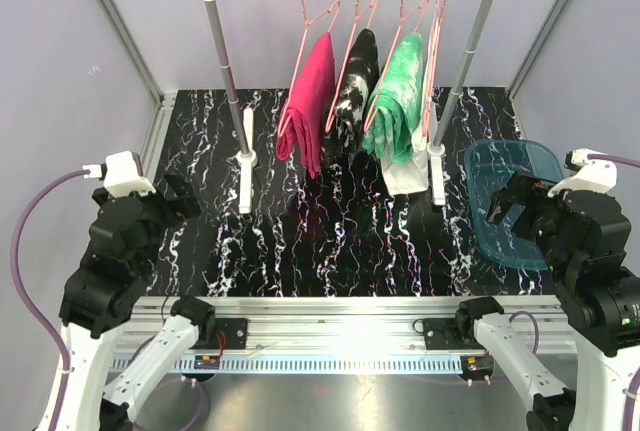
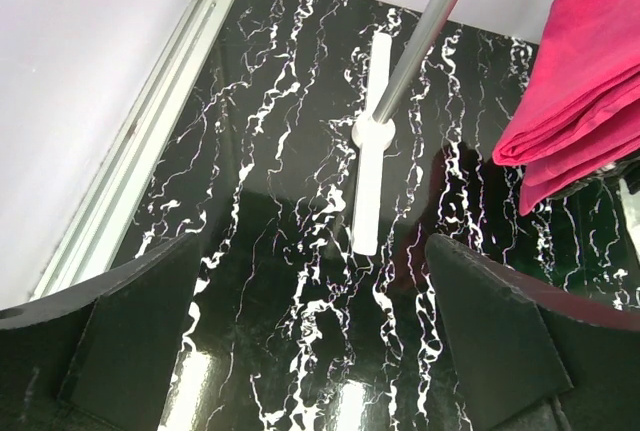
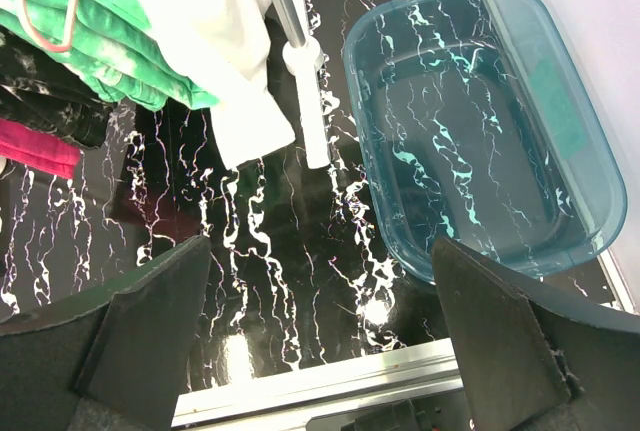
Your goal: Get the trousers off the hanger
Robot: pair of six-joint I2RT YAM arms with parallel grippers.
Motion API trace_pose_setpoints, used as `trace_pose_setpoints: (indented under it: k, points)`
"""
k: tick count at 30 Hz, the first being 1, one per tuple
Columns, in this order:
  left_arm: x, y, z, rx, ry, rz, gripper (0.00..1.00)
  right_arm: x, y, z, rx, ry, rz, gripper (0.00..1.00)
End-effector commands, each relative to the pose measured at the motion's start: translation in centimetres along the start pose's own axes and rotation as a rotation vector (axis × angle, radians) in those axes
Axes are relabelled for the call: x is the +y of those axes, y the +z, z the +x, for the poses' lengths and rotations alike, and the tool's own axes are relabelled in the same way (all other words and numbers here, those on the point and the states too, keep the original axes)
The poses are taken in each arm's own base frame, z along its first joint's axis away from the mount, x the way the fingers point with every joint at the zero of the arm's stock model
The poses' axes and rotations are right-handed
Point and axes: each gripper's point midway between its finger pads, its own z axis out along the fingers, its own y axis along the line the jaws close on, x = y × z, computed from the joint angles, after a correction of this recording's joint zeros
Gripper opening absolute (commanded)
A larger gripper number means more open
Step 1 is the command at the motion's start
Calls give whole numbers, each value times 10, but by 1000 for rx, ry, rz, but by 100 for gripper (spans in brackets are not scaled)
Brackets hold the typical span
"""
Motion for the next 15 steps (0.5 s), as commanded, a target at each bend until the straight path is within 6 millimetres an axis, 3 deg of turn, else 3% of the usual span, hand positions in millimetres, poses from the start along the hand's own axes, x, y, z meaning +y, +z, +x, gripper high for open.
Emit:
trace_pose_setpoints:
  k: [1, 8, 10, 13, 14, 15]
  points:
    - [-12, -4, -25, -59, -52, 49, 99, 1, -7, -9, -39, 5, -14, 99]
    - [-31, -2, -43, -39, -35, 114, 99, 6, 3, -1, 9, 12, -21, 99]
    - [-43, -7, -59, -57, -41, 169, 99, 10, 7, 2, 26, 18, -34, 100]
    - [-68, 3, -70, -21, -14, 247, 99, 17, 10, 6, 41, 22, -70, 99]
    - [-74, -3, -88, -48, -25, 277, 99, 19, 10, 6, 42, 26, -81, 99]
    - [-86, -4, -91, -33, -19, 326, 99, 24, 9, 6, 40, 30, -104, 99]
